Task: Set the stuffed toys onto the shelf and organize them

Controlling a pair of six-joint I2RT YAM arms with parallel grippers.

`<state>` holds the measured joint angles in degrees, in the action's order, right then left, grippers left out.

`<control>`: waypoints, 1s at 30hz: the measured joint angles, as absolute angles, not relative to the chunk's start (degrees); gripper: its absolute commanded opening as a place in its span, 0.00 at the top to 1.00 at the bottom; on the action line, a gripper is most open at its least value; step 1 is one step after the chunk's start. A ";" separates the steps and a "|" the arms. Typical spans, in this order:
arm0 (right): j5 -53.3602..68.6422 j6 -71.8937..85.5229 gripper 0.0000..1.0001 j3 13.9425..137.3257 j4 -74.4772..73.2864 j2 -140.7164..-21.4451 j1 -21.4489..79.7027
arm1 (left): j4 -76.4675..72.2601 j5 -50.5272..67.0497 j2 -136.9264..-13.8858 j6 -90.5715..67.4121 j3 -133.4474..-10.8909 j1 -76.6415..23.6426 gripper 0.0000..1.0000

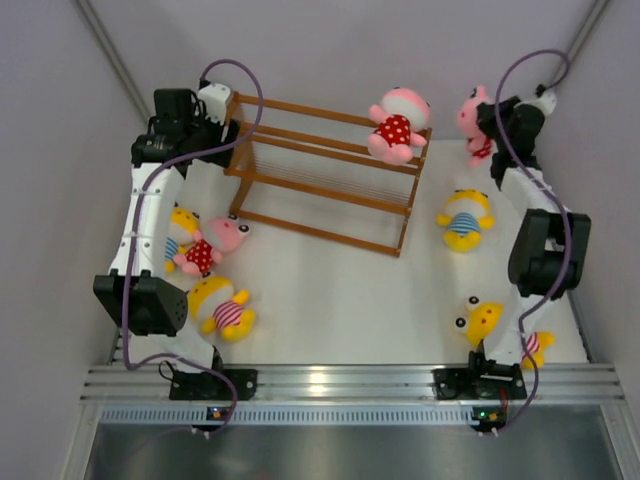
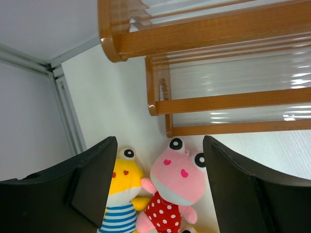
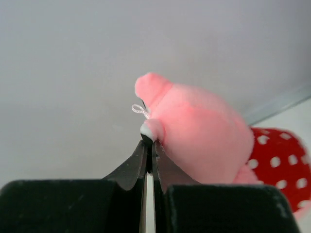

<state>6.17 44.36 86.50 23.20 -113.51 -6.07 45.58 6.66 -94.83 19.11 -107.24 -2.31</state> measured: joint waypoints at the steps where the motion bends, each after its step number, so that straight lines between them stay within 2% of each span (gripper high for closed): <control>1: 4.14 40.99 1.00 85.91 21.78 -108.92 -6.92 | 45.95 7.70 -94.45 19.20 -107.24 -2.33 0.20; 7: -2.46 24.27 1.00 84.33 12.69 -84.62 -6.37 | 47.81 15.25 -90.08 19.68 -106.54 -3.03 0.14; 13: 1.13 12.62 1.00 83.94 -1.63 -66.08 -6.13 | 48.25 24.77 -84.05 18.85 -104.29 -4.43 0.08; 16: 5.80 9.43 1.00 83.88 -10.13 -58.76 -6.00 | 48.27 29.93 -82.04 17.58 -102.85 -5.78 0.02; 23: 25.54 6.68 1.00 82.46 -24.08 -46.35 -5.72 | 48.45 40.77 -77.82 14.48 -98.83 -14.68 0.02; 30: 40.77 19.29 1.00 70.00 -17.02 -40.75 -5.58 | 48.56 46.15 -73.23 12.95 -95.55 -21.67 0.02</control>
<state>40.77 19.29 70.00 -17.02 -40.75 -5.58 48.56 46.15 -73.23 12.95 -95.55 -21.67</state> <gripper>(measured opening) 0.017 0.984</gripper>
